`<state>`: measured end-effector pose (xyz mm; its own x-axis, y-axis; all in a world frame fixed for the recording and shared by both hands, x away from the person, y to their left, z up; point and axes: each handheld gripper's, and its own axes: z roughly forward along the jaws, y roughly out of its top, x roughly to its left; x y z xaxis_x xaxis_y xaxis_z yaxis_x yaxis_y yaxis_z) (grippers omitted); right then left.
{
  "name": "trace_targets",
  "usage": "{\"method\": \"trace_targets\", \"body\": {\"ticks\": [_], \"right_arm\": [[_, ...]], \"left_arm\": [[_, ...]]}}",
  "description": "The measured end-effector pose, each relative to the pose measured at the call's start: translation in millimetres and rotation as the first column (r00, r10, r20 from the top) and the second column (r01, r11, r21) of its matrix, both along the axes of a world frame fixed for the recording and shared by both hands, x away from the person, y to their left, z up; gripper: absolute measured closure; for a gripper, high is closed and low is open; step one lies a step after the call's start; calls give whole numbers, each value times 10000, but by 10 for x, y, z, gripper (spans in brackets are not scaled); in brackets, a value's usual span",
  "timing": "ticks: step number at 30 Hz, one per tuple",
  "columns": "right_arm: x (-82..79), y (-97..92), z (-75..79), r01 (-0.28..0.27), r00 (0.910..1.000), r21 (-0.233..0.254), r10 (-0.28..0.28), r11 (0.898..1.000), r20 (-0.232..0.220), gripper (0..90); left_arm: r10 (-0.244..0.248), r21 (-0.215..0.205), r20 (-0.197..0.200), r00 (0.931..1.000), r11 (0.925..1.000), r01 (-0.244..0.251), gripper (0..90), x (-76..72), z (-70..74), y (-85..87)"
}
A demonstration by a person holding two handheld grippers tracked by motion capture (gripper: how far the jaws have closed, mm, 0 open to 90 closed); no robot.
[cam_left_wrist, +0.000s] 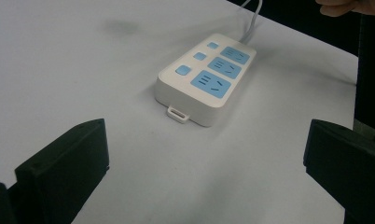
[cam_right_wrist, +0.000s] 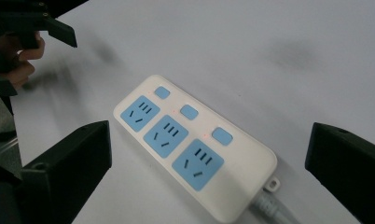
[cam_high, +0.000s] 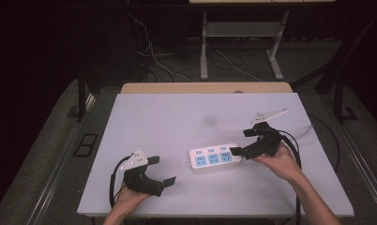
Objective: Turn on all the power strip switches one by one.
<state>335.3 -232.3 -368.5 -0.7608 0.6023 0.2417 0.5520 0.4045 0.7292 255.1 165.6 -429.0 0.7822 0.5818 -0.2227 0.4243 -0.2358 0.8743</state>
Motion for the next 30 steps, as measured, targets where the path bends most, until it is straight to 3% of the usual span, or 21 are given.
{"method": "trace_targets", "body": {"ticks": [8, 17, 30], "right_arm": [[-231, -340, -45, 583, 9983, 466, -580, 9972, -78, 3], [-527, -636, -266, 1268, 9919, 872, -1262, 9881, -125, 4], [-816, -774, -533, 1721, 9851, 1169, -1702, 9781, -264, 4]], "left_arm": [[63, -30, 14, 10000, 10000, -63, 0, 0, 3, 9], [106, -42, 14, 9999, 9999, -106, 0, -3, 5, 16], [161, -74, 28, 9999, 9998, -161, 0, 3, 9, 37]]}}
